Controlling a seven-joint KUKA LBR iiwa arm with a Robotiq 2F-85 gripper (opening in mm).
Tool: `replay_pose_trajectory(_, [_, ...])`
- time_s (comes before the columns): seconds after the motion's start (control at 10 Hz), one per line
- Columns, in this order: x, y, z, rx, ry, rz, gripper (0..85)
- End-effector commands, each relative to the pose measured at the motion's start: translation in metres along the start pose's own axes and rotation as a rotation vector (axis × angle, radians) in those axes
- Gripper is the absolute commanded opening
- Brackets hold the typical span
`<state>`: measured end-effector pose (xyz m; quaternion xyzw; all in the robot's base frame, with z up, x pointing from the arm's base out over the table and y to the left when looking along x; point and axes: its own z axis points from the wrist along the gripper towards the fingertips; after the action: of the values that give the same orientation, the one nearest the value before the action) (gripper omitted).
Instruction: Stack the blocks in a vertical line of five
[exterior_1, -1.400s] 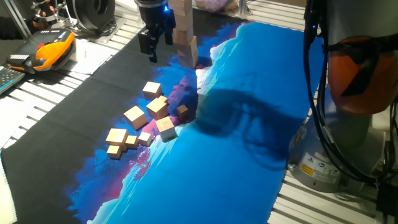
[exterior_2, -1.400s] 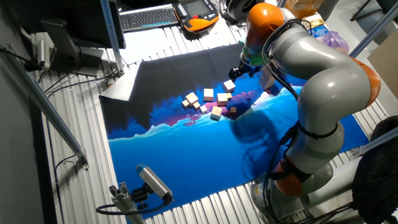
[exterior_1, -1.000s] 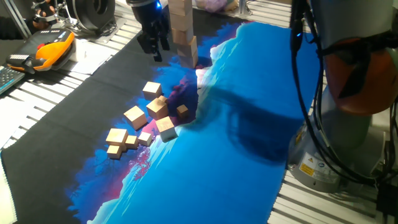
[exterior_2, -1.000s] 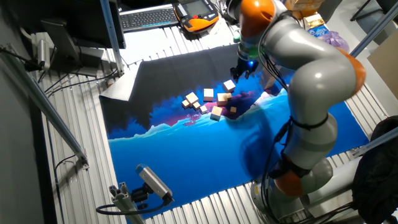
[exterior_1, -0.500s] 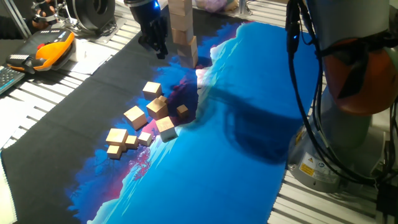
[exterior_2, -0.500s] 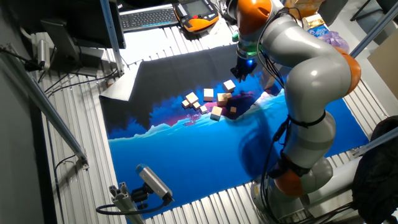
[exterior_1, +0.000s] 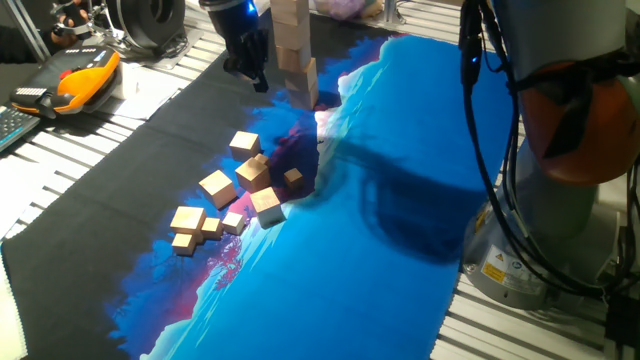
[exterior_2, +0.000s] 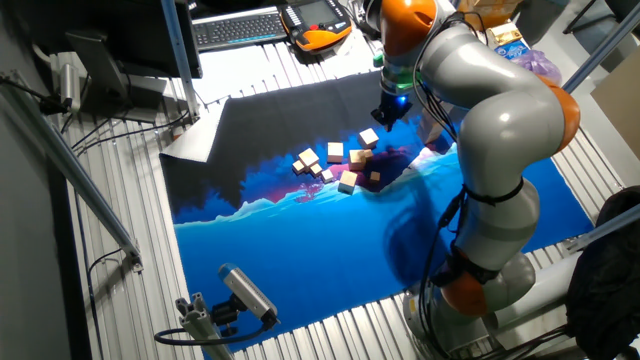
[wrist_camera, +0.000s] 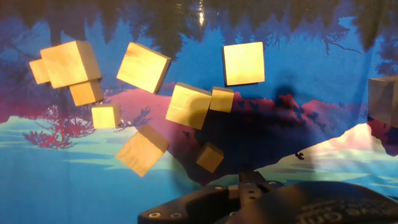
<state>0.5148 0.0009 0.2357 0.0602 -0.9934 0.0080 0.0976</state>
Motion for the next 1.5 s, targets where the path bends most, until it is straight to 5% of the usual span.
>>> replay_pose_trajectory(0.0, [0.0, 0.0, -0.0001, 0.0, 0.002, -0.01, 0.0])
replay_pose_trajectory(0.3, [0.0, 0.0, 0.0, -0.009, -0.005, 0.025, 0.0])
replay_pose_trajectory(0.6, [0.0, 0.0, 0.0, -0.074, 0.003, 0.062, 0.0])
replay_pose_trajectory(0.7, [0.0, 0.0, 0.0, -0.089, -0.022, 0.081, 0.0])
replay_pose_trajectory(0.9, [0.0, 0.0, 0.0, -0.093, -0.031, 0.085, 0.0])
replay_pose_trajectory(1.1, [0.0, 0.0, 0.0, -0.063, -0.01, 0.059, 0.0])
replay_pose_trajectory(1.4, [0.0, 0.0, 0.0, -0.05, -0.104, 0.078, 0.0])
